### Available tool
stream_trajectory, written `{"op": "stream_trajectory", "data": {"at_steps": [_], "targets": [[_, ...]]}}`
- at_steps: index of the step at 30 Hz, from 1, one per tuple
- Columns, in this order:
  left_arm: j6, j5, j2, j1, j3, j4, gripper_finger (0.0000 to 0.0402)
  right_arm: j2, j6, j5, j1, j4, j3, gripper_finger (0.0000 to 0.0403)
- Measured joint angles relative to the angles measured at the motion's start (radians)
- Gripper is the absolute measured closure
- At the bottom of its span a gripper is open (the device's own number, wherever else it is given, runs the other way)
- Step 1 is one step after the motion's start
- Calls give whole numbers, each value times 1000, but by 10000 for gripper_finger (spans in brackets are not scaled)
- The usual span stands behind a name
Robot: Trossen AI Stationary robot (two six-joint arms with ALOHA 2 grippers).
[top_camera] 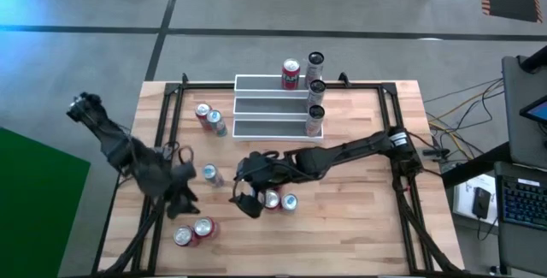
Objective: Place canned beverage on shelf
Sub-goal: Put the bottom orange soda can on the middle tier of the shelf aligned with the other orange soda can
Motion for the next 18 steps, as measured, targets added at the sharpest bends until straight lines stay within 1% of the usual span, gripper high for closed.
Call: {"op": "stream_trajectory", "data": {"at_steps": [3, 6, 8, 12, 14, 18], "targets": [[-78, -13, 83, -88, 0, 1, 139, 3, -15, 1, 10, 0, -1, 74], [-121, -13, 157, -130, 0, 1, 139, 3, -50, 2, 17, 0, -2, 74], [-125, -21, 199, -138, 1, -2, 139, -1, -63, 2, 18, 1, -2, 74], [-112, -72, 250, -140, 5, -6, 133, -5, -64, 1, 19, 0, -2, 74], [-101, -96, 265, -143, 5, -6, 123, -7, -64, 1, 19, 0, -2, 74], [-70, -94, 293, -155, 5, -6, 93, -10, -61, 2, 25, -11, -2, 74]]}}
